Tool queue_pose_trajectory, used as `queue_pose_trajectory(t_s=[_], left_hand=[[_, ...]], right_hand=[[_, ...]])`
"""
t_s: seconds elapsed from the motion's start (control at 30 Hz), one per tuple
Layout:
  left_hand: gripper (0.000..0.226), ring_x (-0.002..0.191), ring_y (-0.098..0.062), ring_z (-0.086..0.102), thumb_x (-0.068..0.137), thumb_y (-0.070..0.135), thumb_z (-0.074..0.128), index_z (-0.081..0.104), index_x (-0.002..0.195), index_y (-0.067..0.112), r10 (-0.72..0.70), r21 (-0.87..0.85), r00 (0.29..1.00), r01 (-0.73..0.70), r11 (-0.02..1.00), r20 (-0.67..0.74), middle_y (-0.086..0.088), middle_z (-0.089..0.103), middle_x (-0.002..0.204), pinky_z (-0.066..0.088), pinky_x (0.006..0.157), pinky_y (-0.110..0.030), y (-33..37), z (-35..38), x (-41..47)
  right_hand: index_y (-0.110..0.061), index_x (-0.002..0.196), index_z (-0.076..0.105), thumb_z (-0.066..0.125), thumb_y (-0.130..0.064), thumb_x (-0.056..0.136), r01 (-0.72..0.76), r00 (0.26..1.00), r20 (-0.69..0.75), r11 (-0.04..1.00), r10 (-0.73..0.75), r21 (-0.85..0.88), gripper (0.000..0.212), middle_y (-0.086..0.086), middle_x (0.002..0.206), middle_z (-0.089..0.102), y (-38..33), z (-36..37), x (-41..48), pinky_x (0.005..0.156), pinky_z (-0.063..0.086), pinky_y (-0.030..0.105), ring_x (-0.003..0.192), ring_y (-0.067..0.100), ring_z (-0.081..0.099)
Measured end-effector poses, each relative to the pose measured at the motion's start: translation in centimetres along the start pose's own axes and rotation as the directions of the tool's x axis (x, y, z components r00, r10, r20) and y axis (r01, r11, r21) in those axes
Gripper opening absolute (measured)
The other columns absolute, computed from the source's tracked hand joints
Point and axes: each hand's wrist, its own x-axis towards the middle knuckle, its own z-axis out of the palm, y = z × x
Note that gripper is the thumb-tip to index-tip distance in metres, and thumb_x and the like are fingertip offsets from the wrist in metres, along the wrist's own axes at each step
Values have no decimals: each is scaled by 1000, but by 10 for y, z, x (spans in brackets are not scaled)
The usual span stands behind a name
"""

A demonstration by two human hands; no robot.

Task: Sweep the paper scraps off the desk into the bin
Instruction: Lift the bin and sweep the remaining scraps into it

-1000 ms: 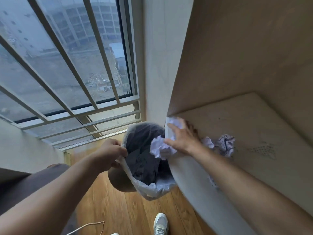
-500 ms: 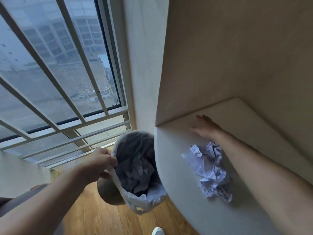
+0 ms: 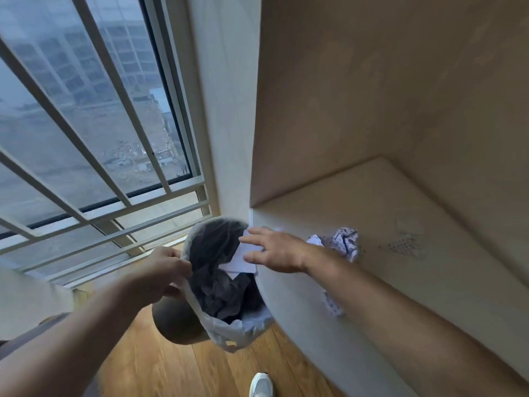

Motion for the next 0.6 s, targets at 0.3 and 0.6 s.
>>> queue_pose_trajectory(t_s=[0.3, 0.6], left_hand=[[8, 93, -39, 66, 87, -5, 63, 64, 95, -5, -9, 29, 1000, 10, 1000, -27, -28, 61, 107, 60, 65, -41, -6, 11, -11], [10, 93, -38, 68, 85, -3, 66, 64, 94, -2, -24, 30, 1000, 25, 999, -13, -25, 62, 106, 62, 61, -40, -18, 10, -14]], right_hand=[[-31, 145, 38, 60, -61, 78, -465, 762, -319, 819, 563, 336, 77, 5, 163, 8, 104, 19, -68, 117, 26, 41, 146, 28, 24], [-31, 136, 46, 60, -55, 78, -232, 819, -483, 949, 310, 216, 65, -6, 163, 7, 20, 64, -2, 113, 33, 42, 144, 26, 25]])
